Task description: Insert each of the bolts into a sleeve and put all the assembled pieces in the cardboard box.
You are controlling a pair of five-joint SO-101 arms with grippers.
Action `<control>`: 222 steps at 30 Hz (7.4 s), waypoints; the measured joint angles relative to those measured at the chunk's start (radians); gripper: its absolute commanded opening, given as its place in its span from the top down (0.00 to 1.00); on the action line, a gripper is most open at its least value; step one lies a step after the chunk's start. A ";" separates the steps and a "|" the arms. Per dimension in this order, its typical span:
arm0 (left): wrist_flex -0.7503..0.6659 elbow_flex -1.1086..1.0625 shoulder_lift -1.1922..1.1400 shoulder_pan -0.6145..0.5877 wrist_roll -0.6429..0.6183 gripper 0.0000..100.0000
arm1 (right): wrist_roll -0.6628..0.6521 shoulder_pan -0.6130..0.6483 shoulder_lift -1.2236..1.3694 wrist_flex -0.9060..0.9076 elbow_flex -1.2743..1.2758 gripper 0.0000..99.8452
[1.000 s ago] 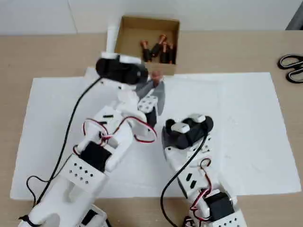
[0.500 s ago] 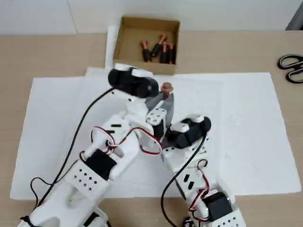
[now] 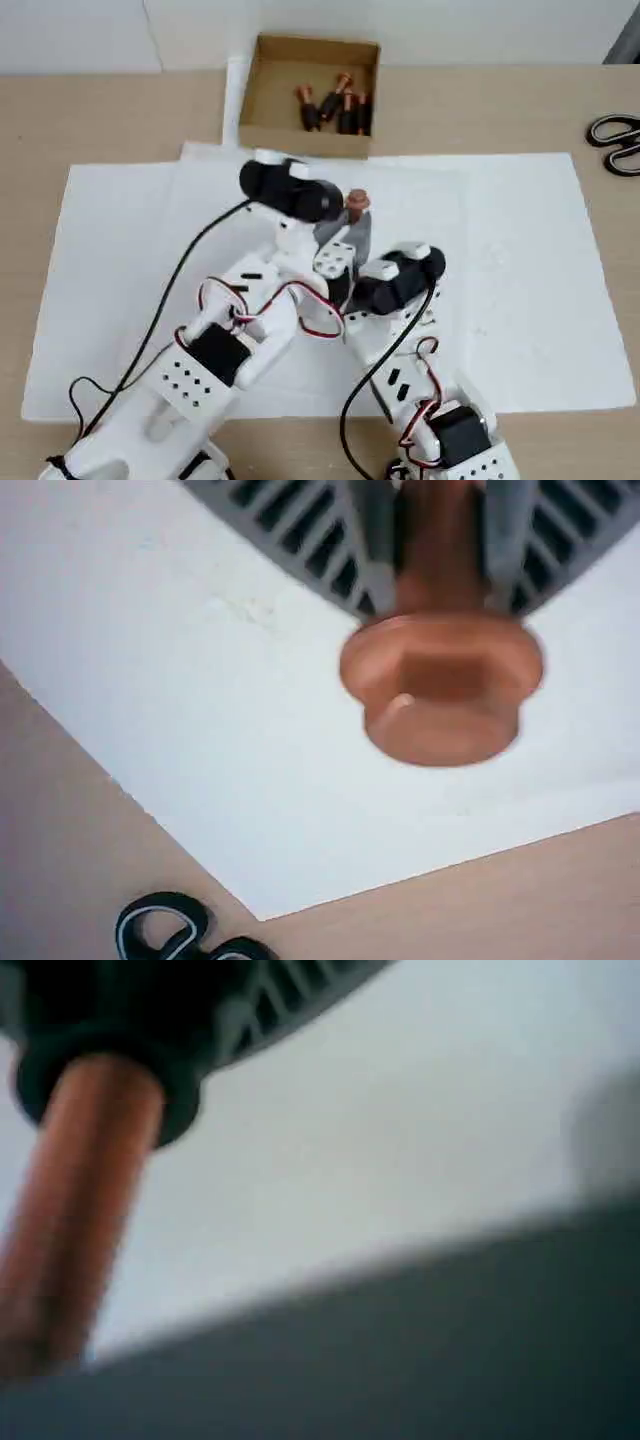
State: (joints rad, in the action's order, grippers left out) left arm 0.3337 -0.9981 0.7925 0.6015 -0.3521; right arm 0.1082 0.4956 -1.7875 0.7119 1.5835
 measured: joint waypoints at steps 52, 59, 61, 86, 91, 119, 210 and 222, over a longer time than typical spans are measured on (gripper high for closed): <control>0.150 -0.095 0.092 0.012 0.069 0.95 | 0.000 0.002 0.002 0.000 0.002 1.00; 0.152 -0.097 0.092 0.009 0.074 0.90 | 0.000 -0.006 0.002 0.000 0.002 1.00; 0.164 -0.097 0.094 0.008 0.075 0.89 | 0.000 -0.006 0.002 0.000 0.002 1.00; 0.620 0.172 0.100 -0.210 0.015 0.76 | 0.002 -0.003 0.002 0.000 0.005 1.00; 0.801 0.278 0.107 -0.388 0.092 0.76 | 0.002 -0.002 0.002 0.000 0.005 1.00; 1.071 0.302 0.107 -0.802 0.305 0.76 | -0.114 -0.235 0.572 -0.055 -0.566 1.00; 1.088 0.302 0.107 -0.743 0.308 0.76 | -0.117 -0.296 1.419 0.824 -2.018 0.80; 1.088 0.302 0.107 -0.683 0.308 0.76 | -0.117 -0.302 0.895 0.956 -1.588 0.81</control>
State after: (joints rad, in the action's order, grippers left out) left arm 1.4216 -0.6958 0.8999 -0.0813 -0.0437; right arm -0.0084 0.1933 -0.8930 1.6678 -0.0046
